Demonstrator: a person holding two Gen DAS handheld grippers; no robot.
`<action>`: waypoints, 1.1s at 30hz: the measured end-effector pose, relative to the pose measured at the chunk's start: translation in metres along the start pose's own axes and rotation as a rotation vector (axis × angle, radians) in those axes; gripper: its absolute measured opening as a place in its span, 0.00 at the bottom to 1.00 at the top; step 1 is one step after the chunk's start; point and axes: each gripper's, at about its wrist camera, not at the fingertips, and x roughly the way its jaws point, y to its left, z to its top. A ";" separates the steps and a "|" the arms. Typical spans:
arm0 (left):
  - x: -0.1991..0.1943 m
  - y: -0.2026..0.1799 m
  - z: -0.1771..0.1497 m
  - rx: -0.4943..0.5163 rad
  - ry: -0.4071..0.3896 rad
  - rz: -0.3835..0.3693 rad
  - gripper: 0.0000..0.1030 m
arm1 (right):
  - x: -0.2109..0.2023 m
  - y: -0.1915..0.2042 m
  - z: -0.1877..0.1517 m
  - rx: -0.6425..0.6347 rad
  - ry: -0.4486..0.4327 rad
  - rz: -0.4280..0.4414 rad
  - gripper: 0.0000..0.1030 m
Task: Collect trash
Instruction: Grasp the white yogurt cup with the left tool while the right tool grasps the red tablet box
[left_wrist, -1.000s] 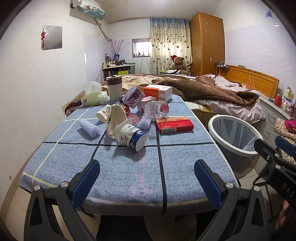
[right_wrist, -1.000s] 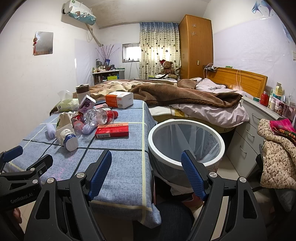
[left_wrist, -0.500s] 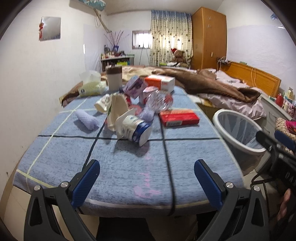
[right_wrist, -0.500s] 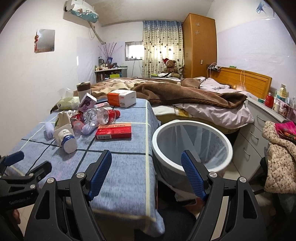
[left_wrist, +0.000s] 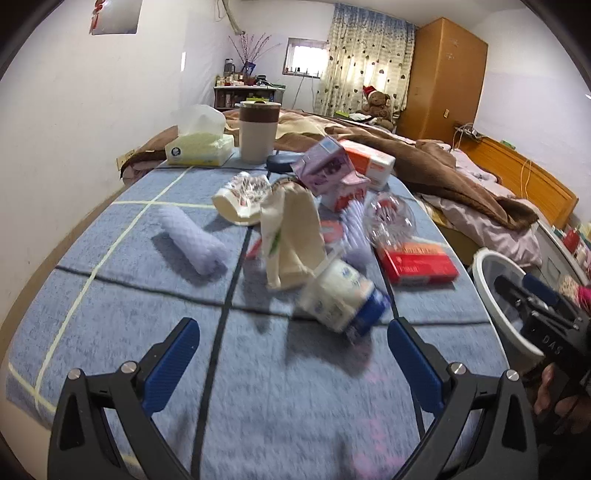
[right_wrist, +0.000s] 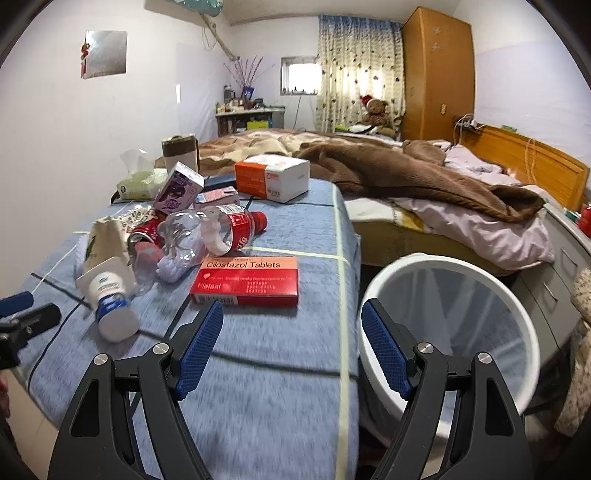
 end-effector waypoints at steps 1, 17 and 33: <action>0.003 0.001 0.003 -0.005 0.004 0.003 1.00 | 0.004 0.000 0.002 -0.004 0.000 0.011 0.77; 0.065 -0.008 0.021 -0.124 0.158 -0.119 0.97 | 0.096 0.010 0.039 -0.148 0.162 0.255 0.77; 0.085 0.003 0.017 -0.108 0.254 -0.099 0.97 | 0.109 0.028 0.025 -0.343 0.389 0.586 0.77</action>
